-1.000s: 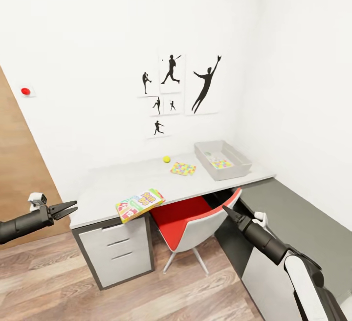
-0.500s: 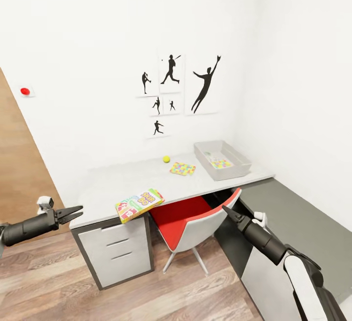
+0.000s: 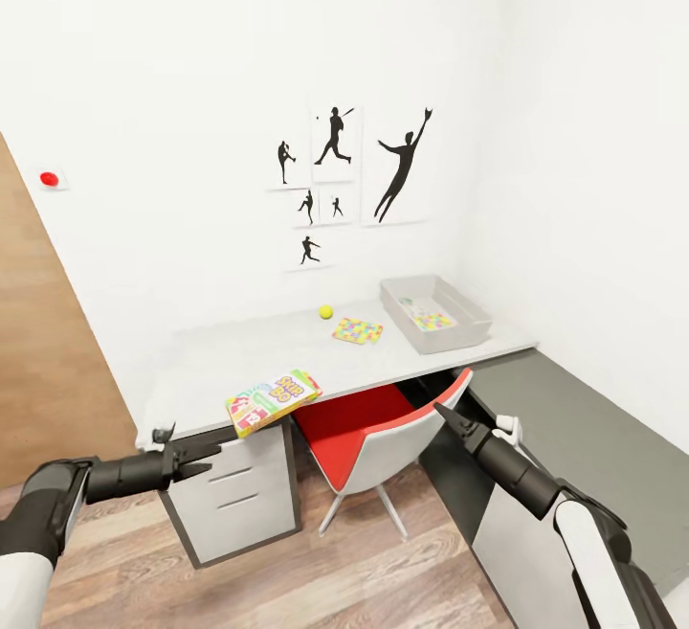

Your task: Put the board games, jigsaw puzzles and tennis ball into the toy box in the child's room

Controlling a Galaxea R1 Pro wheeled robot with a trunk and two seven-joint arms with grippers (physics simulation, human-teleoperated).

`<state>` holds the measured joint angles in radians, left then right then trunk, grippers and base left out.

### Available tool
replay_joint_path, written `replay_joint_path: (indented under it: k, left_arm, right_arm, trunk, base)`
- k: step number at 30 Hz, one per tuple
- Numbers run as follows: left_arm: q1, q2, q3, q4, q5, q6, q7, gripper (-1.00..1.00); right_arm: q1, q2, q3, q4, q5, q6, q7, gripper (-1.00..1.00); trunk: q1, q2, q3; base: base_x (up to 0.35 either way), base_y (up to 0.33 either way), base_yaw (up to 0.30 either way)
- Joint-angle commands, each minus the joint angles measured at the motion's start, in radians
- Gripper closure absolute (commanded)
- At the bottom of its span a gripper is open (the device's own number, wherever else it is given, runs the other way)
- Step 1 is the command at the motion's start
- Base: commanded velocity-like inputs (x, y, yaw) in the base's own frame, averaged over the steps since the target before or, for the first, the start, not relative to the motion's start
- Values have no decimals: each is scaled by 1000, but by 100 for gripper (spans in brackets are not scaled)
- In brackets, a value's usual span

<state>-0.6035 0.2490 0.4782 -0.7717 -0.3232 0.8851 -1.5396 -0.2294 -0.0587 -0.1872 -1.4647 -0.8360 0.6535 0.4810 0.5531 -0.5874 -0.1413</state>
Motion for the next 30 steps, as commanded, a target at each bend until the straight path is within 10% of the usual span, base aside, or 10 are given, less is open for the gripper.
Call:
replay_joint_path:
  k: [1,13,20,30]
  left_arm:
    - [-2,-2,3,8,-15,33,-9,-100]
    - [-34,18,28,64,-8,150,-31,-100]
    - [-46,20,150,66,-8,155,-31,-100]
    - [-54,34,176,66,-7,157,-31,-100]
  right_arm:
    - [-1,1,-2,0,-5,8,1,-100]
    - [-1,-4,41,-10,-4,3,-3,-100]
    - [5,-11,50,-52,-5,3,0,-100]
    - [5,-15,44,-106,-5,6,19,-100]
  trunk:
    - [0,-2,-2]
    - [0,-2,-2]
    - [0,-2,-2]
    - [0,-2,-2]
  base:
    - [0,0,0]
    - [0,0,0]
    - [0,0,0]
    - [0,0,0]
